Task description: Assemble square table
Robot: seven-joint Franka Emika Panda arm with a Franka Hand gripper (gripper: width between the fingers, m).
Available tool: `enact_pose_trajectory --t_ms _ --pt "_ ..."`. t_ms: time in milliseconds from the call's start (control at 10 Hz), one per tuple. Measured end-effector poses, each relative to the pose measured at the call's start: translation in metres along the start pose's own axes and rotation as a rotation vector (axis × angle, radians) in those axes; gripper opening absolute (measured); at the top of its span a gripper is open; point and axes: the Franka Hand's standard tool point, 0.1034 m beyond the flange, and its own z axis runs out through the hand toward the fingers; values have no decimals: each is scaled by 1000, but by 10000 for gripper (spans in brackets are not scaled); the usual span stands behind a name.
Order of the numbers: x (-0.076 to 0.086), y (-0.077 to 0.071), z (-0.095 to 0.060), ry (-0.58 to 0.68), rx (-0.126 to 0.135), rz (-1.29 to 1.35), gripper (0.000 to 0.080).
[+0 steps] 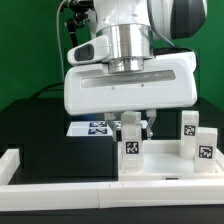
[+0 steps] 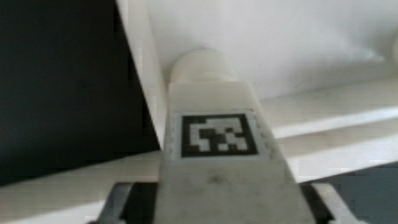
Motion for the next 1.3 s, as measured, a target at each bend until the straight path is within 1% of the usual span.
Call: enact_pose_trajectory --t_ms 200,400,600,800,1000,1100,1200,1300 --pt "5 -2 2 33 10 342 289" --pt "1 -4 1 12 8 777 292" --pt "3 -9 -1 -6 36 989 294" --pt "2 -13 -1 -28 37 1149 294" --pt "1 -12 0 -28 36 1143 294" --pt "1 -12 1 -26 36 1077 449" --pt "2 -10 4 -24 39 868 449" --pt "2 -9 5 -27 46 790 599"
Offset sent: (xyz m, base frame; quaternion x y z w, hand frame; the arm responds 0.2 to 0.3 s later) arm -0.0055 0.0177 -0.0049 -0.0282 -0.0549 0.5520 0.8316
